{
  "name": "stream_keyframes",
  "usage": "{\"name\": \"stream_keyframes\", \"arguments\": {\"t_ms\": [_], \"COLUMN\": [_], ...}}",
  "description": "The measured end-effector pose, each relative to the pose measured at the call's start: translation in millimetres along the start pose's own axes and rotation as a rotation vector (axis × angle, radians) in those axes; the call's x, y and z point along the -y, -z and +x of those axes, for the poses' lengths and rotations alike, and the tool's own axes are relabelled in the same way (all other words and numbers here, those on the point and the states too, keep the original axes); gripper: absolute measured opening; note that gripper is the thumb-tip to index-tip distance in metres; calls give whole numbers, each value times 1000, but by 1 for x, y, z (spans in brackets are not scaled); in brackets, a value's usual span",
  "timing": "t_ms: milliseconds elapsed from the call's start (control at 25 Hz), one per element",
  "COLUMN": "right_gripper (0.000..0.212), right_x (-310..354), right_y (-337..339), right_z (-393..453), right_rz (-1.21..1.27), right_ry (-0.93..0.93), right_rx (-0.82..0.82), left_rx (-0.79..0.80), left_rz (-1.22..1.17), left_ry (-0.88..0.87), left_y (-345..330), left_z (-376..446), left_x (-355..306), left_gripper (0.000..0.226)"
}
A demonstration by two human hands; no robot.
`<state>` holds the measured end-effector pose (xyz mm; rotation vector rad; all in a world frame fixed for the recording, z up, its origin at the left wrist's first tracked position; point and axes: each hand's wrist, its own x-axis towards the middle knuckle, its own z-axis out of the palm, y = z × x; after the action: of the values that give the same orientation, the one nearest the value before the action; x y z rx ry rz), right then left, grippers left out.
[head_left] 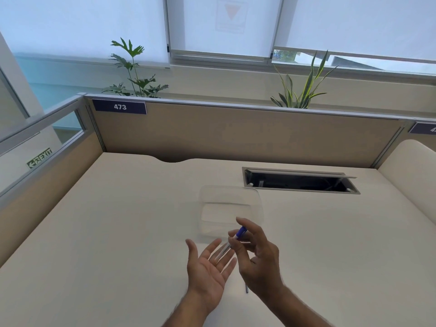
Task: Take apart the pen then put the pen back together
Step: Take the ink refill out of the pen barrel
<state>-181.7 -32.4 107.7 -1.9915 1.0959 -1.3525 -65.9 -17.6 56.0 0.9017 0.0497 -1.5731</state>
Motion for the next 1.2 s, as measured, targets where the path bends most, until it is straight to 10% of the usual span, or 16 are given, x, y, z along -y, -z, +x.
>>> {"name": "stream_keyframes", "arguments": {"t_ms": [720,920,1200], "right_gripper": [56,86,65], "right_x": [13,10,17], "right_y": [7,3,14], "right_z": [15,-8,14], "right_rz": [117,37,150], "right_ry": [114,129,94], "right_rx": [-121,194,-150], "left_rx": [84,176,105], "left_rz": [-126,-113,-127], "left_ry": [-12,24,-1], "left_y": [-5,-11,-9], "left_z": [-3,-10,-6], "left_x": [-7,-9,-10], "left_gripper": [98,103,98]}}
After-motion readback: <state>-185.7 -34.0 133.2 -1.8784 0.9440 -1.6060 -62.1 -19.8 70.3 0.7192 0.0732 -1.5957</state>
